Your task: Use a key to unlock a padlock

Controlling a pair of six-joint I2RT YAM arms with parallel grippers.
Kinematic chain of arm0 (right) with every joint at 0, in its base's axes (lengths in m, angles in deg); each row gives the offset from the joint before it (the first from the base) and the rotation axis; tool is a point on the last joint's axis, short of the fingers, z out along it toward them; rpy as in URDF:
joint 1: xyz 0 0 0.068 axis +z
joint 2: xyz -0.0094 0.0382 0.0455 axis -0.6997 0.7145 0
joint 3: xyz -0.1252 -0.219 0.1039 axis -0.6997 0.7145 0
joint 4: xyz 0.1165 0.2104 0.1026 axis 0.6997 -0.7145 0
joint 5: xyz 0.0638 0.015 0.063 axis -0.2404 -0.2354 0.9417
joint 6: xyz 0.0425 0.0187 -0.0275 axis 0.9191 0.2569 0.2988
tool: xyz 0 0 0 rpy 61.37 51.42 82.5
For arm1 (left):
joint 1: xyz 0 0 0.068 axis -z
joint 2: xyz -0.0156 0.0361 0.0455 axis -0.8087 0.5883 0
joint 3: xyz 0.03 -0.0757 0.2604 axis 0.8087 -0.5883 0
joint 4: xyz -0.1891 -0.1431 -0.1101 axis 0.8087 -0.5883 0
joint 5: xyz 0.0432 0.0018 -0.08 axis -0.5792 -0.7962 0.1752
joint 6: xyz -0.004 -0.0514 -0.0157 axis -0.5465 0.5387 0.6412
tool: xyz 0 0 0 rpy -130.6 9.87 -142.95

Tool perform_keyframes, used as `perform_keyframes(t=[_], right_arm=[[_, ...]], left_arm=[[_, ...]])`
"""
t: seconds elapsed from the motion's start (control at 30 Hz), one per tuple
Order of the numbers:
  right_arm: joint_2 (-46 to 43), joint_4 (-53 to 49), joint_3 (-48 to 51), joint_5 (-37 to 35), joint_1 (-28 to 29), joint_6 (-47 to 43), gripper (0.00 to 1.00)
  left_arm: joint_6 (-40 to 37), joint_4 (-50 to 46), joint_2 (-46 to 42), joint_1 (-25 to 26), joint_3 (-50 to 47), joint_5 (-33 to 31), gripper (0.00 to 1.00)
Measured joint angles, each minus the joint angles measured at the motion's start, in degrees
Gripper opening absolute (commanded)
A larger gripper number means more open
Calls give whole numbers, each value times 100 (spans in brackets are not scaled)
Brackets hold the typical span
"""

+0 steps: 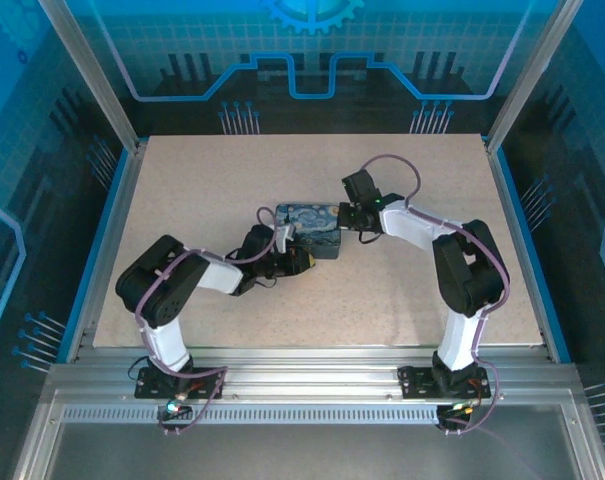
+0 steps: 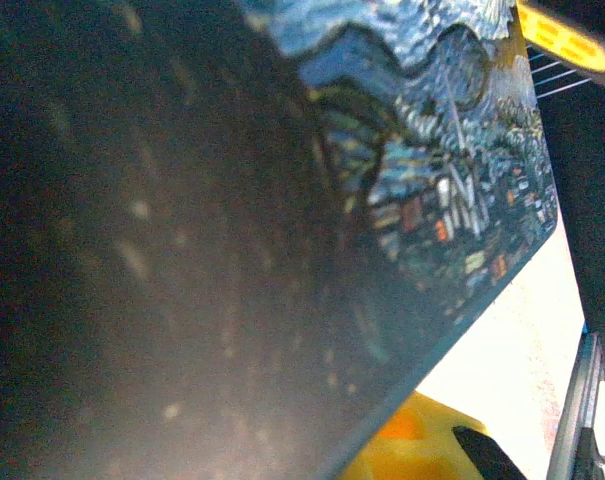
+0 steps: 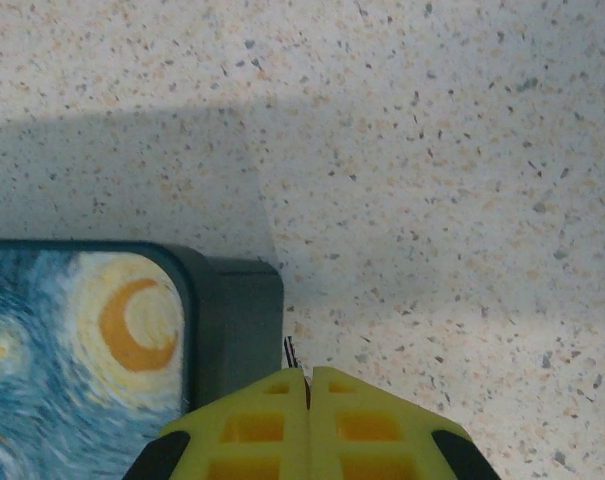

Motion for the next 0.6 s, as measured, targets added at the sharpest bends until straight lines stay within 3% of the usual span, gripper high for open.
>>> perform_keyframes(t=[0.23,0.6], right_arm=[[-457,76,581,68,-142,-26,0],[-2452,695,2151,529,-304,48,0]], left_arm=[[55,-1480,-195,-179,649,188,0],[553,-2107,-195,-219,1091,452,0]])
